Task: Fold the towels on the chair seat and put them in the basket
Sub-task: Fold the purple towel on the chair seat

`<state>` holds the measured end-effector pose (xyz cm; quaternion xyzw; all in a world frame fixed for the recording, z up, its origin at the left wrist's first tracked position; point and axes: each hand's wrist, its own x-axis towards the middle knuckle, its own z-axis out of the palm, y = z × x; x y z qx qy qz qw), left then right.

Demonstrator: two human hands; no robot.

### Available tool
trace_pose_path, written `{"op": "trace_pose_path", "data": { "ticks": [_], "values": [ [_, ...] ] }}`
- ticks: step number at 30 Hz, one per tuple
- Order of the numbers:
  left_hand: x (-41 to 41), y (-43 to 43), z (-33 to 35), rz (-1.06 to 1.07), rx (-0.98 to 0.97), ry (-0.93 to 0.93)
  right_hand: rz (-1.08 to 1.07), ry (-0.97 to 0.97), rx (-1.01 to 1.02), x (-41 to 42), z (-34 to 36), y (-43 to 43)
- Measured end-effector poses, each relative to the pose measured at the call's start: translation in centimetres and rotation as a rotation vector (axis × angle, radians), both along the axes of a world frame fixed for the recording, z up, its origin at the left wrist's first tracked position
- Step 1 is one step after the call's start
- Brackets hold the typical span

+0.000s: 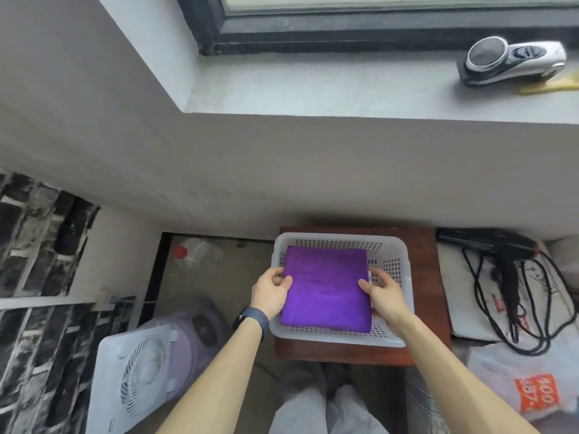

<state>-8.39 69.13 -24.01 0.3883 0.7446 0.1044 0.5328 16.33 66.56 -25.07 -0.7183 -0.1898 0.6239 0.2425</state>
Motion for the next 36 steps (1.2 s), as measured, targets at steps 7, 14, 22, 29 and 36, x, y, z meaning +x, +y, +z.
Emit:
{"op": "trace_pose_path", "data": {
  "ticks": [7,14,22,29,36],
  "values": [
    [1.5,-2.8,1.4,-0.735,0.623,0.564,0.357,-0.821,0.455,-2.8,1.7,-3.4],
    [2.5,-0.8,-0.7,-1.082,0.440,0.613,0.900,-0.940,0.482,-4.2,-2.2,-2.0],
    [2.8,0.4,-3.7,-1.120,0.395,0.599,0.932,-0.902,0.371,-4.2,-5.0,-1.4],
    [3.4,1.2,-4.5,-1.120,0.291,0.579,0.959,-0.879,0.328,-4.2,-5.8,-0.6],
    [3.5,1.2,-5.8,-1.148,0.253,0.579,0.988,-0.869,0.322,-4.0,-6.8,-0.4]
  ]
}}
